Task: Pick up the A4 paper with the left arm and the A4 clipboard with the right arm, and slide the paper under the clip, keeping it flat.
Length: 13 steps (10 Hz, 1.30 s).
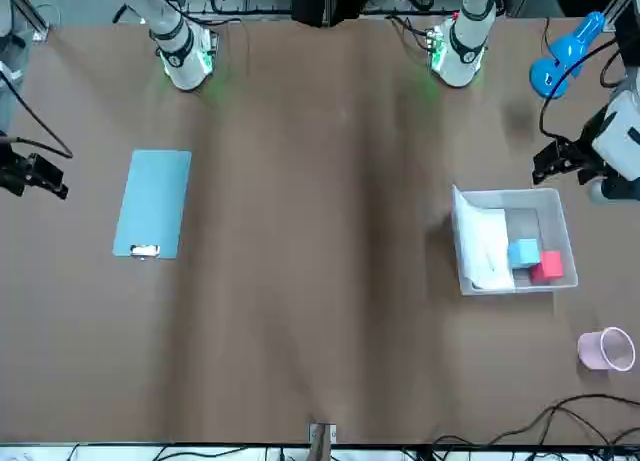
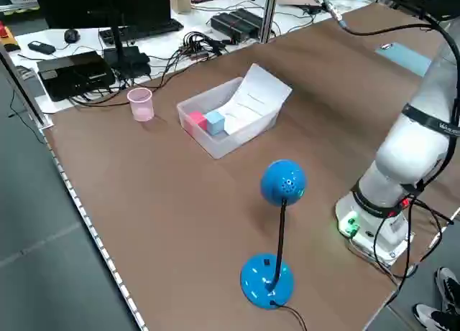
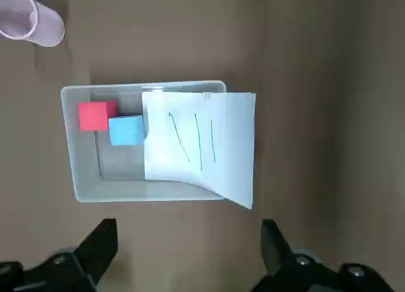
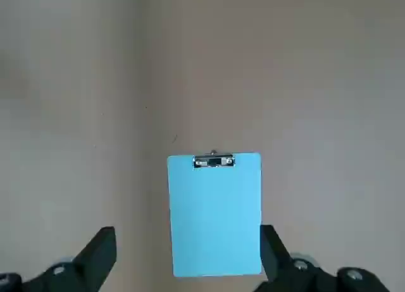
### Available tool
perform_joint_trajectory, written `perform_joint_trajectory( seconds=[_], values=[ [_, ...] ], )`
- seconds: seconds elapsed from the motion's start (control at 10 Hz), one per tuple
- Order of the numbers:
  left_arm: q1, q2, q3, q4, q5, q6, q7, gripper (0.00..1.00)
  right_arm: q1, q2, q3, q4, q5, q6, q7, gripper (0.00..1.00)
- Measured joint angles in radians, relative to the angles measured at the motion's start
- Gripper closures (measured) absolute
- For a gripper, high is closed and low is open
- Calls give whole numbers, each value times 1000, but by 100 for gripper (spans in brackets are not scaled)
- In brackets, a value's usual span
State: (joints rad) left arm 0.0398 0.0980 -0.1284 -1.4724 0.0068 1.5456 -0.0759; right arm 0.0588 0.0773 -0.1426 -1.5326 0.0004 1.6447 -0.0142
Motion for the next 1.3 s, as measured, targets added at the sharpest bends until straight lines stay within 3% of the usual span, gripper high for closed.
perform_joint_trajectory(
  seconds=[0.7,1.1,1.3],
  values=[
    [-9,29,-9,-4,17,-23,1,0,0,2,1,-1,0,48,0,0],
    [-111,136,-13,-10,161,-22,-213,0,0,13,1,-7,0,46,2,0],
    [-177,206,-18,-26,249,-6,-346,0,-1,14,0,-8,0,44,112,0]
  ],
)
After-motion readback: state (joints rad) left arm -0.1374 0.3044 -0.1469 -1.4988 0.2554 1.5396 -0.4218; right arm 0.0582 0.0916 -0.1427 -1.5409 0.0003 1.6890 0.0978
